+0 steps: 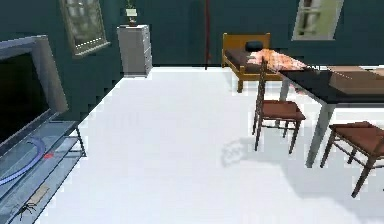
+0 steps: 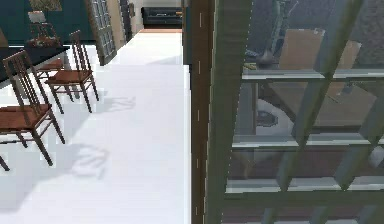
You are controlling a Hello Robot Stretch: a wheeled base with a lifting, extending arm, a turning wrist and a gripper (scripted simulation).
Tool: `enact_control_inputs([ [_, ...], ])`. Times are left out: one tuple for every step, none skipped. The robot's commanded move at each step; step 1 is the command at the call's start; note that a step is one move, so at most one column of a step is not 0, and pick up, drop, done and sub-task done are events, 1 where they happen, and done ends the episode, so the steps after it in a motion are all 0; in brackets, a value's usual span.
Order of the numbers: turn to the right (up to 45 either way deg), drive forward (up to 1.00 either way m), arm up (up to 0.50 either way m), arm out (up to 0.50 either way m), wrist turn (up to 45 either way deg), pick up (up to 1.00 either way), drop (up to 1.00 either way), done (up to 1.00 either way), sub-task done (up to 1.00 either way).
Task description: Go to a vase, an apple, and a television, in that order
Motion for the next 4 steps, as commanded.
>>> enact_control_inputs([
  [-6.0,0.0,0.0,0.0,0.0,0.0,0.0,0.0,0.0],
  [0.0,0.15,0.0,0.0,0.0,0.0,0.0,0.0,0.0],
  [39.0,0.0,0.0,0.0,0.0,0.0,0.0,0.0,0.0],
  [0.0,0.25,0.0,0.0,0.0,0.0,0.0,0.0,0.0],
])
